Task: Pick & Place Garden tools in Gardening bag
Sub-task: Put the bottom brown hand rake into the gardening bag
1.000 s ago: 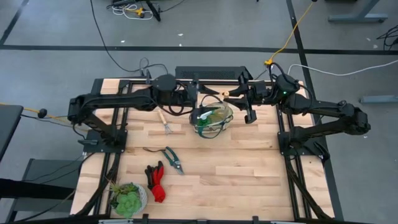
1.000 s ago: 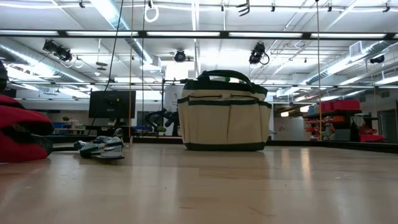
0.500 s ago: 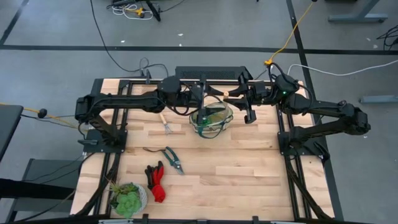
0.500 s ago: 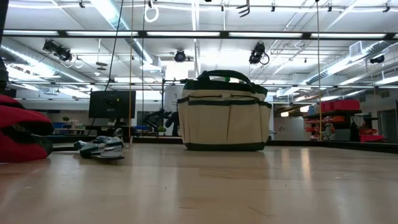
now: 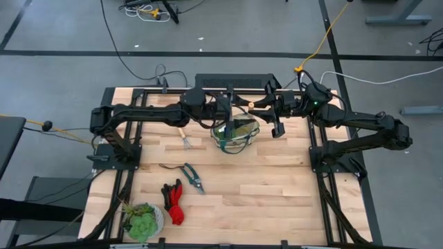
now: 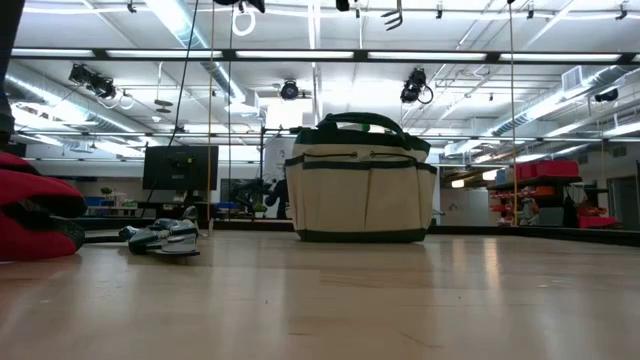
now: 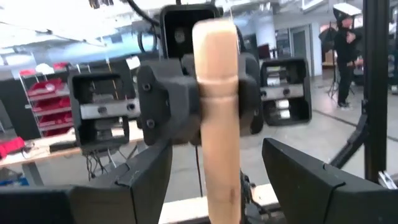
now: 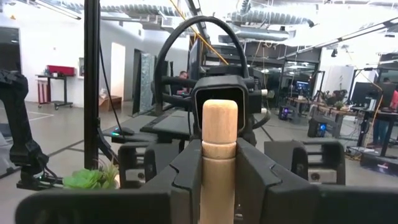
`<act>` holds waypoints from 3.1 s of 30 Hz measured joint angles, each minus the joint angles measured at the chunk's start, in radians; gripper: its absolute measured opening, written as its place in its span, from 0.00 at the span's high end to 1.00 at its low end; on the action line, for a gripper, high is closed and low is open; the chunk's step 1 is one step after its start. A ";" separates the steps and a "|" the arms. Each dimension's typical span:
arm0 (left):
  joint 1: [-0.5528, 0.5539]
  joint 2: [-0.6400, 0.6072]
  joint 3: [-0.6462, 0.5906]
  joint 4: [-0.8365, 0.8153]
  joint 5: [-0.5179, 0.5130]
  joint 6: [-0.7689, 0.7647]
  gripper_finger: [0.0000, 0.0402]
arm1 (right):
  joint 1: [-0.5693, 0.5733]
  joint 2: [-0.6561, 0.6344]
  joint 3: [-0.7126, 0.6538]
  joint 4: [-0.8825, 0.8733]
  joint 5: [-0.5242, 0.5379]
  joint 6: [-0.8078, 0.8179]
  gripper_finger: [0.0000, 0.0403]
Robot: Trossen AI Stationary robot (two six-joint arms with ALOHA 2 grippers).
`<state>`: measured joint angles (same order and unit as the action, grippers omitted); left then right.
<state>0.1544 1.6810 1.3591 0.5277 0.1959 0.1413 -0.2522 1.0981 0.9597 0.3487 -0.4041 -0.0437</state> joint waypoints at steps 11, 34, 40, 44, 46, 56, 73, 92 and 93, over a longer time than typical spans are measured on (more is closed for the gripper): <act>0.004 0.004 -0.001 -0.005 0.008 0.000 0.55 | 0.000 0.000 0.000 -0.030 -0.001 -0.004 0.82; 0.004 0.002 -0.001 -0.006 0.016 0.015 0.81 | 0.000 0.000 0.000 -0.030 0.003 0.010 0.65; 0.006 -0.003 -0.001 -0.006 0.008 0.012 0.81 | -0.003 -0.035 -0.001 -0.044 0.003 0.010 0.51; 0.006 -0.003 -0.001 -0.019 -0.009 0.012 0.81 | -0.012 -0.097 -0.001 -0.078 0.003 0.009 0.46; 0.007 -0.003 -0.001 -0.038 -0.027 0.012 0.81 | -0.016 -0.132 -0.001 -0.096 0.004 0.007 0.45; 0.016 0.048 -0.006 -0.034 -0.099 0.026 0.81 | -0.017 -0.202 -0.001 -0.212 0.055 -0.015 0.49; 0.046 0.215 -0.007 0.051 -0.163 0.008 0.81 | -0.017 -0.202 -0.001 -0.271 0.053 -0.044 0.52; 0.070 0.238 -0.007 -0.065 -0.200 -0.018 0.81 | -0.017 -0.202 -0.001 -0.292 0.052 -0.058 0.52; 0.067 0.238 -0.007 -0.075 -0.200 -0.019 0.81 | -0.016 -0.201 -0.001 -0.291 0.052 -0.058 0.52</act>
<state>0.2218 1.9186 1.3521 0.4526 -0.0040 0.1226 -0.2687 0.8967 0.9588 0.0575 -0.3519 -0.1020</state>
